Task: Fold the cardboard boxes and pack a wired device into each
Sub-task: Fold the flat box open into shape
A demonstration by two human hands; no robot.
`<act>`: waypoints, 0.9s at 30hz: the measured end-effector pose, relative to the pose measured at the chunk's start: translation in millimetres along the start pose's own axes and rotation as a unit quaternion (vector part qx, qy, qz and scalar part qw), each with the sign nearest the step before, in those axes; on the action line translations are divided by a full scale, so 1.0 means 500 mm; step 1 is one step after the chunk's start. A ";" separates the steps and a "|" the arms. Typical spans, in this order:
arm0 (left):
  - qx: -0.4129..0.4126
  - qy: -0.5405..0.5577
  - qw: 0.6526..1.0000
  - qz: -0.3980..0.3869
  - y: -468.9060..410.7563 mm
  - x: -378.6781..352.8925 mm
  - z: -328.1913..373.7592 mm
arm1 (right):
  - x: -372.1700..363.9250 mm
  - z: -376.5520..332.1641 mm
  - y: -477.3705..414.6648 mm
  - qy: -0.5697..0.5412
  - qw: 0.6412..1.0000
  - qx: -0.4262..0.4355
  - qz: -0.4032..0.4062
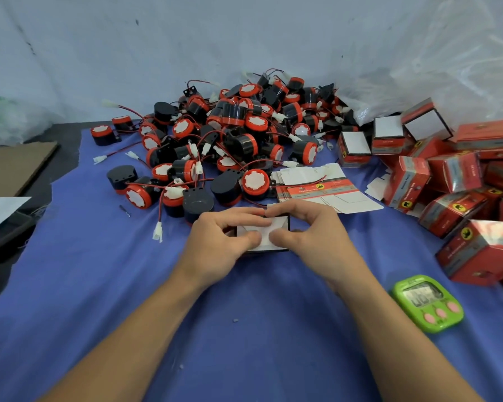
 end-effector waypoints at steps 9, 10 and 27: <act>-0.033 -0.091 0.994 0.056 0.012 -0.010 0.000 | -0.009 -0.001 0.004 0.099 0.991 0.020 0.086; -0.034 -0.096 0.993 0.059 0.012 -0.010 0.000 | -0.008 -0.001 0.004 0.105 0.990 0.022 0.089; -0.030 0.050 0.995 0.084 0.007 0.003 -0.006 | -0.009 -0.017 -0.001 0.033 0.998 0.048 0.023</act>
Point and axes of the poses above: each hand's wrist, its own y-axis away from the middle knuckle, its own x-axis out of the back of the hand, z = x × y, the point moved 4 cm from there along -y, towards the middle knuckle, and after that the axes turned 8 degrees about y, right-handed, at the moved point
